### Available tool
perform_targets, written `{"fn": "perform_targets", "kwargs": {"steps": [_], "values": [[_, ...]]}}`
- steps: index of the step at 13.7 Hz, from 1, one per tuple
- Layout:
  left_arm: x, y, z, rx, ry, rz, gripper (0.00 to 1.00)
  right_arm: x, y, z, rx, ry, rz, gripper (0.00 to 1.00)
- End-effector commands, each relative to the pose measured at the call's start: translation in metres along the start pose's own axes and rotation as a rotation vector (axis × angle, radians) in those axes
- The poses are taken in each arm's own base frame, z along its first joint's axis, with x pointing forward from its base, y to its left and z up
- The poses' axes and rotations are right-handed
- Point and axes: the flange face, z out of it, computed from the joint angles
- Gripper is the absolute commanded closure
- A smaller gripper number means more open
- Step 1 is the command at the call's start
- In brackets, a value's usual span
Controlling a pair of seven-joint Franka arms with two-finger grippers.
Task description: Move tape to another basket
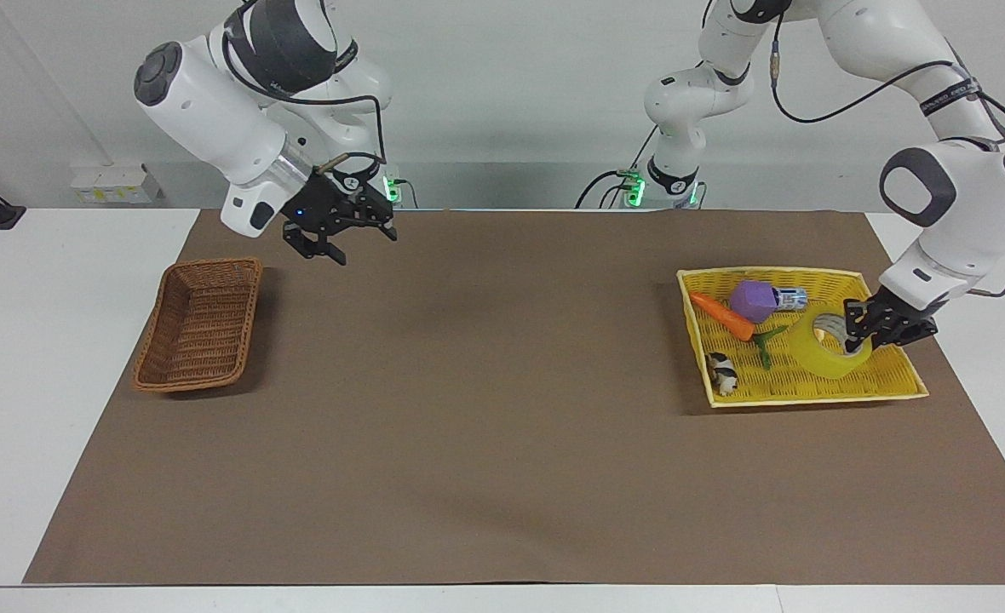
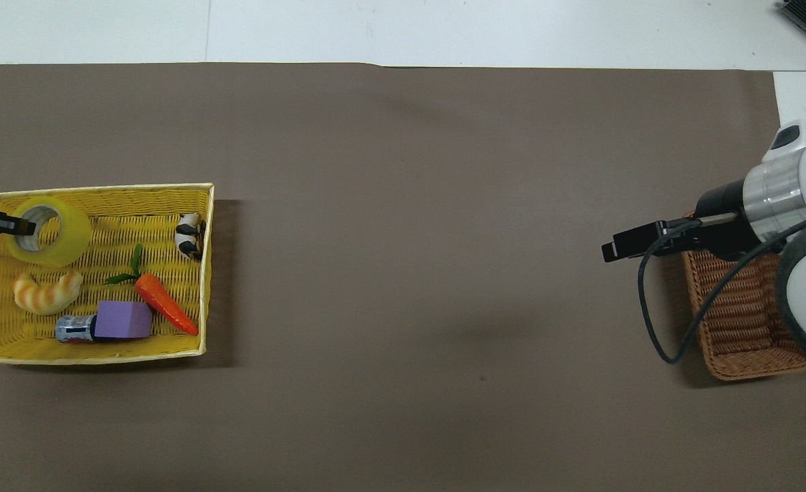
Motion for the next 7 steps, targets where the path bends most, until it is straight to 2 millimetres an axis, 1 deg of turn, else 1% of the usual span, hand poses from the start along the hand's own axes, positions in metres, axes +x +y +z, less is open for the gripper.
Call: {"fn": "perform_targets", "kwargs": {"steps": [1, 2, 3, 4, 5, 7], "values": [[0.018, 0.061, 0.001, -0.015, -0.006, -0.048, 1.0, 0.005, 0.005, 0.026, 0.146, -0.006, -0.017, 0.0], [0.026, 0.086, 0.002, -0.017, -0.004, -0.082, 1.0, 0.008, 0.01, 0.038, 0.18, -0.022, -0.016, 0.0], [0.032, 0.108, 0.004, -0.022, -0.006, -0.112, 1.0, 0.011, 0.008, 0.044, 0.225, -0.021, -0.026, 0.0], [0.037, 0.128, 0.005, -0.038, -0.004, -0.135, 1.0, 0.015, 0.004, 0.054, 0.265, -0.029, -0.022, 0.0], [0.042, 0.148, 0.005, -0.072, 0.001, -0.165, 1.0, 0.019, -0.007, 0.063, 0.268, -0.016, -0.033, 0.0], [0.048, 0.188, 0.009, -0.106, -0.006, -0.2, 1.0, 0.023, -0.024, 0.085, 0.286, 0.011, -0.032, 0.0]]}}
